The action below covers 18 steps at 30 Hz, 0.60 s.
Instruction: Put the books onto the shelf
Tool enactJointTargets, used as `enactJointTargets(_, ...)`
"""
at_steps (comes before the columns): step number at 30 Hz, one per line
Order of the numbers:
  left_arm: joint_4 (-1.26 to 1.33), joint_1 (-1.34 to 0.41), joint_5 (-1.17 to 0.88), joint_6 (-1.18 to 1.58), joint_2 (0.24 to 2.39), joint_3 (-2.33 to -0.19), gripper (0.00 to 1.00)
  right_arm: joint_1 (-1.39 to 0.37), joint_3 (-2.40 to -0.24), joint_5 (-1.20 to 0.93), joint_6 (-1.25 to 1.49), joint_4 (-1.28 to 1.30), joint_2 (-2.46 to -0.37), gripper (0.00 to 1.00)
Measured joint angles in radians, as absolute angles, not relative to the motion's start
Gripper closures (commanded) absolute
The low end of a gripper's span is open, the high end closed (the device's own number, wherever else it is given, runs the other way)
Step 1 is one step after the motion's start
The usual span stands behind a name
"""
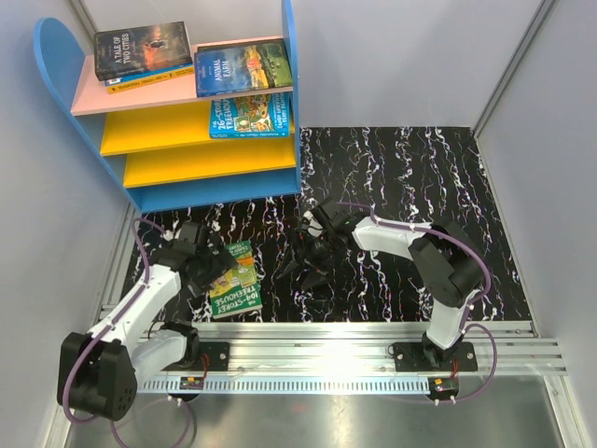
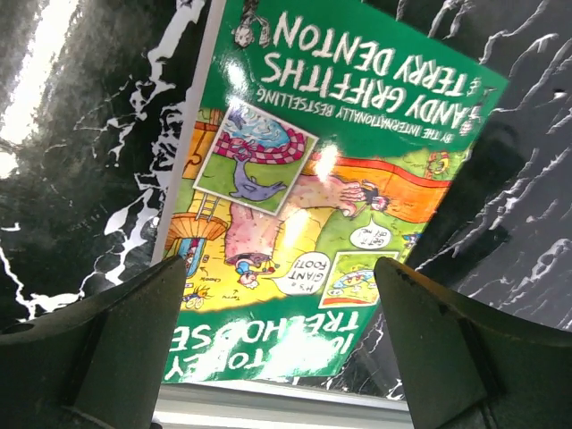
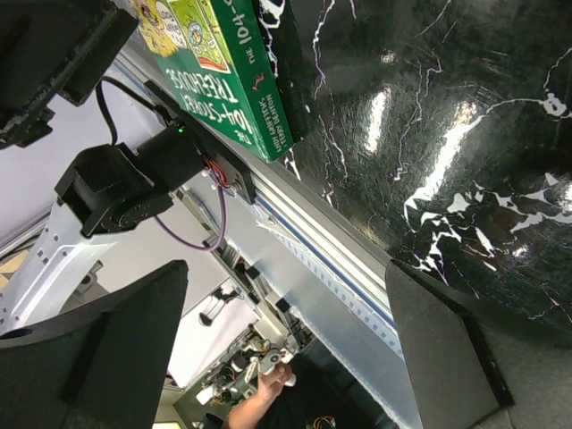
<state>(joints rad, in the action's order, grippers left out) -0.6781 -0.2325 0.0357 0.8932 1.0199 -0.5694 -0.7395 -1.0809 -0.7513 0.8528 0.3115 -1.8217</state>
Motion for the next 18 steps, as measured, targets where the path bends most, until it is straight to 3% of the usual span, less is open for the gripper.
enactJointTargets(10, -0.783, -0.233, 0.122, 0.86, 0.992, -0.598, 0.08, -0.739, -1.079, -0.754, 0.857, 0.305, -1.827, 0.0)
enactJointTargets(18, -0.749, -0.234, 0.161, 0.843, 1.152, -0.63, 0.1, -0.739, -1.039, -0.753, 0.849, 0.333, -1.8, 0.0)
